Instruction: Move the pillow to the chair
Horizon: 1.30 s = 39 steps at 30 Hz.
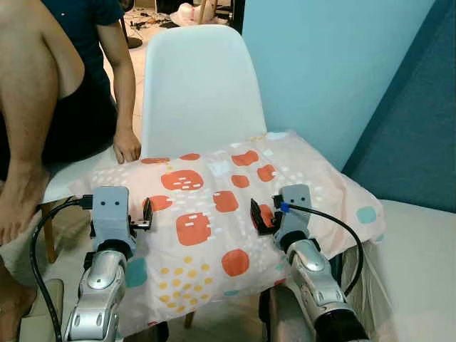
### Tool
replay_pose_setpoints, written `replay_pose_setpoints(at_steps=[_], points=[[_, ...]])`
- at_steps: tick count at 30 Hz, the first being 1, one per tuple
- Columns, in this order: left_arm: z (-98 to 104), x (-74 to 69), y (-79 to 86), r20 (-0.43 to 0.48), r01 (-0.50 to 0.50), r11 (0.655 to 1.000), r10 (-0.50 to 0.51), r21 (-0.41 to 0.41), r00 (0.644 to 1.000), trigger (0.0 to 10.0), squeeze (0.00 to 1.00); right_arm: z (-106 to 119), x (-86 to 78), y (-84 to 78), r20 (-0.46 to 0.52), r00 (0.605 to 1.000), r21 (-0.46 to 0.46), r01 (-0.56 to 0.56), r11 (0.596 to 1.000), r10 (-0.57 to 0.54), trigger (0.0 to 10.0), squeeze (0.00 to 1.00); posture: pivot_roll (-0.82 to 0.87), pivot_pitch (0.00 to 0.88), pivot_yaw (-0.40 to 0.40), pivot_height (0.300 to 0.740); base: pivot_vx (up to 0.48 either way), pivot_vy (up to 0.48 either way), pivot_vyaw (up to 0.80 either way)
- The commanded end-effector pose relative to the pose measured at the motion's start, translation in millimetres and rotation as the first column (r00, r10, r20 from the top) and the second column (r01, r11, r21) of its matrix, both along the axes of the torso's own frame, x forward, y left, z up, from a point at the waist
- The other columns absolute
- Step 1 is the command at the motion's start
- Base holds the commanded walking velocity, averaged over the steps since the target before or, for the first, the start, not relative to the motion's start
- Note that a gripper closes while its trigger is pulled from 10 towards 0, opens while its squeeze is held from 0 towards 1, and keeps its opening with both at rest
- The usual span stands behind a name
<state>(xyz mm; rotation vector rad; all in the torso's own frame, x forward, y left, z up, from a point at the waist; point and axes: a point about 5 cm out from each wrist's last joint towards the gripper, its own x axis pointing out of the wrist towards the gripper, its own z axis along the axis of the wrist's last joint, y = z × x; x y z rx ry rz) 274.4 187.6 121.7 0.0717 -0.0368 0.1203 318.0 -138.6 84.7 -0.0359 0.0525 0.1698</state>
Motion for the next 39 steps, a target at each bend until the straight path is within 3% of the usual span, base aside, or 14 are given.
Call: replay_pose_setpoints(at_steps=[1,31,39], points=[[-4.0,0.0,2.5,-0.017,-0.002,1.000,0.002,0.007,1.000,10.0,0.00,-5.1,-2.1,-0.9,-0.025,1.000,-0.004,0.004,1.000,-0.005,10.0,0.00,0.06,0.087,-0.040,0.592,0.000,0.000,0.00],[2.6,4.6,-0.5,0.018,0.012,1.000,-0.012,0.013,1.000,10.0,0.00,-0.8,-1.2,-1.6,0.000,1.000,0.030,0.029,0.999,-0.029,10.0,0.00,0.07,0.099,-0.025,0.740,0.000,0.000,0.00],[3.5,4.7,-1.4,0.020,0.017,1.000,-0.017,0.017,1.000,10.0,0.00,-1.4,-1.4,-2.7,0.000,0.999,0.034,0.036,0.999,-0.036,10.0,0.00,0.07,0.099,-0.024,0.740,0.000,0.000,0.00]])
